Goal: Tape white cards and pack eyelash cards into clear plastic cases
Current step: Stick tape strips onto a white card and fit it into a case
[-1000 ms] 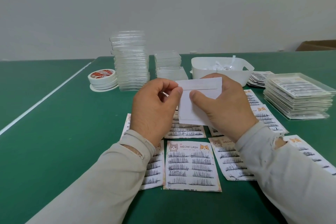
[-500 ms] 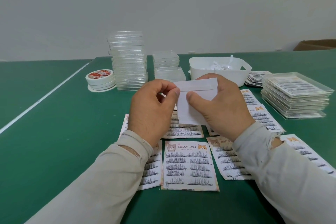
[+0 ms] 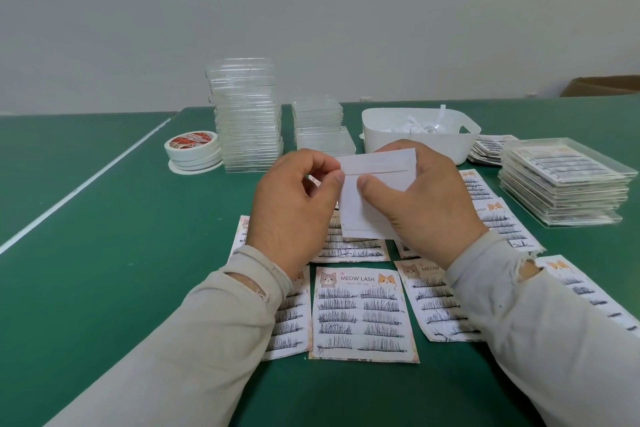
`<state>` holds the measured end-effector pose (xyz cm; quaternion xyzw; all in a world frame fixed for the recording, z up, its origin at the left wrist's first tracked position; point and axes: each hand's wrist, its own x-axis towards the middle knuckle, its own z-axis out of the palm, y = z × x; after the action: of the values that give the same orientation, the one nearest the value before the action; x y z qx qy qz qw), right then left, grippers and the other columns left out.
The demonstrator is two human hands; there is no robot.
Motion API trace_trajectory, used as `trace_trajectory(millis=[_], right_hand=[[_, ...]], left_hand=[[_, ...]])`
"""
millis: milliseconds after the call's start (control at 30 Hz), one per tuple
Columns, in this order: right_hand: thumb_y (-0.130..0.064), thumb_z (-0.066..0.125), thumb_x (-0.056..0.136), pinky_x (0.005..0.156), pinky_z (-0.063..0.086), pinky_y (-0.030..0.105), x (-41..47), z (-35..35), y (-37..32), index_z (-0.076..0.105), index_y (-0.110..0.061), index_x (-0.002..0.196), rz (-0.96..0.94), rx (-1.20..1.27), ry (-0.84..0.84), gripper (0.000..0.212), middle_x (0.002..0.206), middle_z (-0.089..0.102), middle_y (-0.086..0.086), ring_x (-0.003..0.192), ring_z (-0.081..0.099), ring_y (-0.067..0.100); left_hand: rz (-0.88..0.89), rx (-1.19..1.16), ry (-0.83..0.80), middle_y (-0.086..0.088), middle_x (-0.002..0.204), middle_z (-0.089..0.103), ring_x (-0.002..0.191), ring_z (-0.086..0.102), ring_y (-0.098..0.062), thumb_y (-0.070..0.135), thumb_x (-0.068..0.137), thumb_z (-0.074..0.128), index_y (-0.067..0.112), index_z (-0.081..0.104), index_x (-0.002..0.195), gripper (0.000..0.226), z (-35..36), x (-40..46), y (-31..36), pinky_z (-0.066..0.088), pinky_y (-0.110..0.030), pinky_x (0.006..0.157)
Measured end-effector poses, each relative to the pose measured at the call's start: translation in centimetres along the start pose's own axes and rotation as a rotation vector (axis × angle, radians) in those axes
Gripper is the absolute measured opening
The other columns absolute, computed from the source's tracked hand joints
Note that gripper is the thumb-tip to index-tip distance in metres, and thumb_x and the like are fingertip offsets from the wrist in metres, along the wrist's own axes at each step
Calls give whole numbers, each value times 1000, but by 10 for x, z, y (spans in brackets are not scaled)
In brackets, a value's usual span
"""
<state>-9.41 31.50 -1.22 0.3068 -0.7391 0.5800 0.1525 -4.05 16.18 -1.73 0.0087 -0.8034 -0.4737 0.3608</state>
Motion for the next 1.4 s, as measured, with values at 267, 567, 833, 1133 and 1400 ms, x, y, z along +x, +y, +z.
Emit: trace_trajectory(millis=[267,567,833,1133,1400], right_hand=[[-14,78,84,57,43,3,4,-4,5,61,-27,82,91,68,68,21,67,65,-33,66,61,-13],[-13,77,84,59,43,3,3,-2,5,62,-28,82,77,35,60,21,67,64,-33,65,60,-13],[-15,77,84,60,44,4,1,-1,1,61,-30,80,53,-5,39,23,71,65,-33,68,61,-12],[-14,76,85,62,43,5,0,-1,-3,63,-28,83,31,-48,11,19,74,68,-16,71,61,-9],[-13,76,85,61,42,4,-1,-1,-3,62,-30,82,46,-57,-26,22,72,65,-32,70,61,-10]], left_hand=[[-56,-73,22,13,81,64,72,58,-3,12,97,63,32,63,87,22,3,0,0,53,-24,74],[51,-28,86,12,87,65,72,57,1,14,88,76,36,68,84,24,1,-1,3,43,-5,69],[52,-7,55,12,89,65,77,58,-3,12,87,76,30,73,86,18,0,-2,2,43,-5,70],[51,33,37,12,87,63,75,56,1,17,88,76,36,64,78,25,-1,0,3,40,-3,68],[42,92,-25,11,87,58,74,53,6,16,93,69,34,59,78,25,0,1,-1,38,-3,67]])
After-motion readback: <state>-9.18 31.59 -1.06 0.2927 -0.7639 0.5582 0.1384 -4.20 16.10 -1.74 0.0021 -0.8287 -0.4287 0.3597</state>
